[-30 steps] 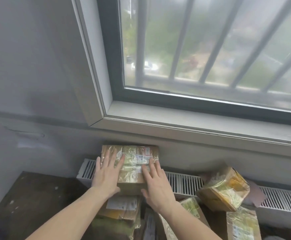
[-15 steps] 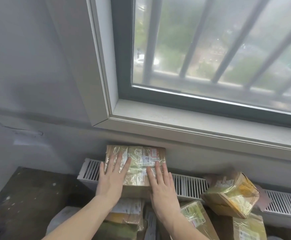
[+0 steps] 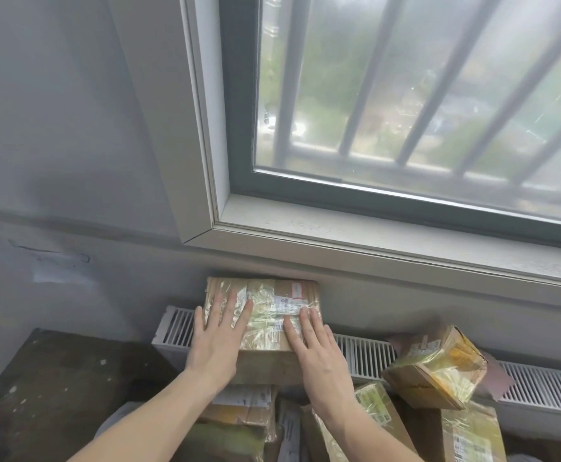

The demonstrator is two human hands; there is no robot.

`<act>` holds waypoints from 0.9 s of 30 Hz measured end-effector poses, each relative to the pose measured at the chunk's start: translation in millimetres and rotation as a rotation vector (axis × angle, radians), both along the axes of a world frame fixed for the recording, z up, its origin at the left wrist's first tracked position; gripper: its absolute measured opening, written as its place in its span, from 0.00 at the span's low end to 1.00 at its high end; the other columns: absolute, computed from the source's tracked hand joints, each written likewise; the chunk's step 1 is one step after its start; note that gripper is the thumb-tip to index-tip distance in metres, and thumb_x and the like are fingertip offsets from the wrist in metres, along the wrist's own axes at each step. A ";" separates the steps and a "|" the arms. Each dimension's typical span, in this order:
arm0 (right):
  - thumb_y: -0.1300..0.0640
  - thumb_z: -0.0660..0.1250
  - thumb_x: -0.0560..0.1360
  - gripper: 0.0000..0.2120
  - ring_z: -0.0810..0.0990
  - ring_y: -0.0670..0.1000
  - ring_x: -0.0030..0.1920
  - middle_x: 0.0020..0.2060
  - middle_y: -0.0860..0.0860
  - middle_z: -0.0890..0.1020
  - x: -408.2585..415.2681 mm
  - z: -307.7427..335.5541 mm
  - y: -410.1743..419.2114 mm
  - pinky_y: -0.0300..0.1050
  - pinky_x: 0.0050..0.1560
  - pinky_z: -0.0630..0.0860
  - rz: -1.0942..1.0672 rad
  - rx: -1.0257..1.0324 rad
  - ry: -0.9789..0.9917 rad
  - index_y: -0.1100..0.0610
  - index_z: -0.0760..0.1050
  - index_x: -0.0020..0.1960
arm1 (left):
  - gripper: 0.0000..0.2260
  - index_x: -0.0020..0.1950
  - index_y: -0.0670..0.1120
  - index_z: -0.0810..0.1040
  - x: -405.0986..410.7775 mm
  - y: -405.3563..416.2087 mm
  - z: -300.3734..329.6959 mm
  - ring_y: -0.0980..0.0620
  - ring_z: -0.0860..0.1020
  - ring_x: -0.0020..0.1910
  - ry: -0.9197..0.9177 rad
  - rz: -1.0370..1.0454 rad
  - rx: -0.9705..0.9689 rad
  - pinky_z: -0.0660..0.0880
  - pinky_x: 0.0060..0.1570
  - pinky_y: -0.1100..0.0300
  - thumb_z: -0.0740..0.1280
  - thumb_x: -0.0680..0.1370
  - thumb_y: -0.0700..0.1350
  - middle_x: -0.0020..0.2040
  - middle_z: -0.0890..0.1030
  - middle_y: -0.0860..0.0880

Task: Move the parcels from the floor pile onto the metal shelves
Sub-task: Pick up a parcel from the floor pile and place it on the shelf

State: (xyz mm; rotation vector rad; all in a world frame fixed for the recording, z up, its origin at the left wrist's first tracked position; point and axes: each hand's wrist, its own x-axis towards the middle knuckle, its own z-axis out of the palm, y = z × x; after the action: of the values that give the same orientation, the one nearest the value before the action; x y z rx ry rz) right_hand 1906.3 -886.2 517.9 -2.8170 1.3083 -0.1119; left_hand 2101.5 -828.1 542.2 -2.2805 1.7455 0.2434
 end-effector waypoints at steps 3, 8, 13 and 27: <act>0.74 0.77 0.53 0.52 0.64 0.61 0.74 0.73 0.59 0.67 -2.3 8.1 3.6 0.55 0.68 0.70 0.022 -0.009 -0.021 0.54 0.68 0.74 | 0.49 0.77 0.50 0.28 -1.7 8.5 10.7 0.37 0.31 0.75 -0.023 -0.005 0.002 0.41 0.75 0.37 0.68 0.77 0.41 0.77 0.30 0.41; 0.68 0.78 0.55 0.46 0.67 0.58 0.73 0.71 0.54 0.72 -12.1 31.1 0.3 0.56 0.65 0.73 0.221 -0.028 0.008 0.53 0.71 0.72 | 0.45 0.77 0.53 0.31 8.6 34.1 30.9 0.41 0.32 0.77 0.021 -0.083 0.019 0.35 0.74 0.39 0.60 0.77 0.67 0.76 0.31 0.44; 0.60 0.70 0.63 0.36 0.68 0.55 0.72 0.71 0.49 0.72 -23.0 62.9 -14.0 0.55 0.68 0.71 0.518 -0.119 0.082 0.50 0.71 0.72 | 0.46 0.80 0.59 0.42 27.6 57.2 62.0 0.53 0.30 0.76 0.283 -0.070 -0.150 0.33 0.75 0.49 0.40 0.67 0.81 0.78 0.33 0.51; 0.53 0.54 0.81 0.28 0.51 0.54 0.79 0.79 0.45 0.57 30.0 111.6 13.8 0.56 0.76 0.48 0.987 -0.431 -0.065 0.49 0.54 0.80 | 0.24 0.43 0.52 0.74 41.5 154.0 140.8 0.51 0.79 0.44 0.512 0.646 -0.375 0.75 0.51 0.54 0.56 0.75 0.72 0.42 0.80 0.55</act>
State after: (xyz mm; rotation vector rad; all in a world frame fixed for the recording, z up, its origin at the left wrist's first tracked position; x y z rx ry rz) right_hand 1936.3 -872.4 629.5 -3.3832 -0.2515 -0.4757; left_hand 2143.0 -674.1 683.0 -3.2416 1.2384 0.7262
